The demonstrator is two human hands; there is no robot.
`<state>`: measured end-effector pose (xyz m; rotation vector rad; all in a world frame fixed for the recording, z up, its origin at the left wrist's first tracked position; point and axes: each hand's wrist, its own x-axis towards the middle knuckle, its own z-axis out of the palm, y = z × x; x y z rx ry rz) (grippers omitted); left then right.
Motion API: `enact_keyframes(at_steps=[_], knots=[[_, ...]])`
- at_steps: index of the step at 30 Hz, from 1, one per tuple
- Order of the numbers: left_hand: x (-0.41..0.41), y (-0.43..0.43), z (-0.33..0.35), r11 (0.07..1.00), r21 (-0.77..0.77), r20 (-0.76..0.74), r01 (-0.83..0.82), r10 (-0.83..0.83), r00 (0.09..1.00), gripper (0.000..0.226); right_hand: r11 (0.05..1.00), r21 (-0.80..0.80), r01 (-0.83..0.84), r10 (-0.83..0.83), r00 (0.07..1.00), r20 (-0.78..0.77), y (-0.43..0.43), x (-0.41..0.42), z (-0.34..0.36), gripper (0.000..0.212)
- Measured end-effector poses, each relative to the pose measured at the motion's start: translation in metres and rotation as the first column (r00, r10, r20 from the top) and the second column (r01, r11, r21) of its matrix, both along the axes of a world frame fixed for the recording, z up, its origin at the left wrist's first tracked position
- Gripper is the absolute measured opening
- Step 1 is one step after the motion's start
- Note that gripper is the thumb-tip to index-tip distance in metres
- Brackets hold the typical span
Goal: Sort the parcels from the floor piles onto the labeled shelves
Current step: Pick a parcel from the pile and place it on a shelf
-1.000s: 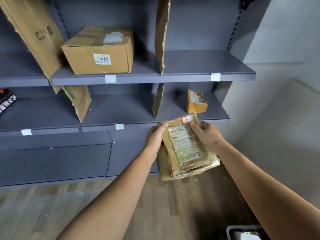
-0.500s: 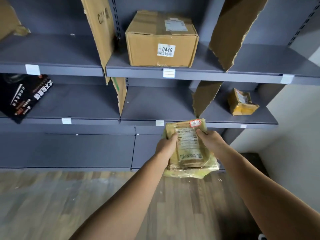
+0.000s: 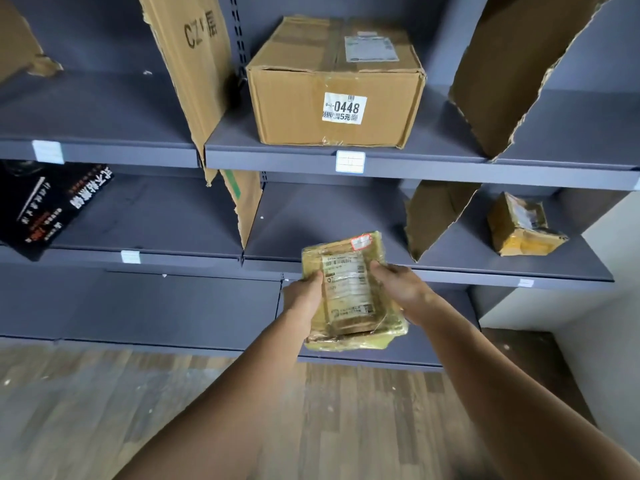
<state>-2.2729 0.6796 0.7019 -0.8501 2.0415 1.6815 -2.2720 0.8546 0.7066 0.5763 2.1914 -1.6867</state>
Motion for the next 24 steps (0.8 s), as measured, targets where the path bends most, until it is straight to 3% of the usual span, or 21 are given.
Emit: enact_keyframes(at_steps=[3, 5, 10, 14, 19, 22, 24], knots=[[-0.03, 0.0, -0.003, 0.993, -0.115, -0.078, -0.019, 0.01, 0.997, 0.037, 0.996, 0.087, -0.002, 0.006, 0.999, -0.046, 0.0, -0.022, -0.012, 0.049], [-0.047, -0.004, -0.008, 0.987, -0.158, -0.108, -0.031, 0.014, 0.994, 0.037, 0.997, 0.064, 0.036, -0.032, 0.997, -0.067, -0.001, -0.035, -0.019, 0.056], [-0.073, -0.019, -0.032, 1.0, 0.027, -0.175, 0.015, -0.01, 0.985, 0.04, 1.0, -0.001, 0.013, -0.013, 0.989, -0.147, -0.007, -0.064, -0.045, 0.042], [-0.085, -0.033, -0.037, 0.966, 0.104, -0.258, 0.239, -0.205, 0.944, 0.042, 0.999, 0.027, -0.034, 0.039, 0.97, -0.239, -0.009, -0.09, -0.052, 0.062], [-0.101, -0.052, -0.042, 0.832, 0.07, -0.334, 0.551, -0.501, 0.799, 0.077, 0.951, 0.144, -0.274, 0.3, 0.929, -0.215, -0.002, -0.104, -0.044, 0.081], [-0.109, -0.06, -0.048, 0.77, -0.038, -0.295, 0.637, -0.618, 0.729, 0.105, 0.912, 0.146, -0.383, 0.41, 0.864, -0.291, 0.005, -0.104, -0.042, 0.097], [-0.111, -0.06, -0.048, 0.778, -0.127, -0.296, 0.616, -0.622, 0.725, 0.104, 0.912, 0.227, -0.341, 0.399, 0.865, -0.304, 0.004, -0.106, -0.045, 0.1]])
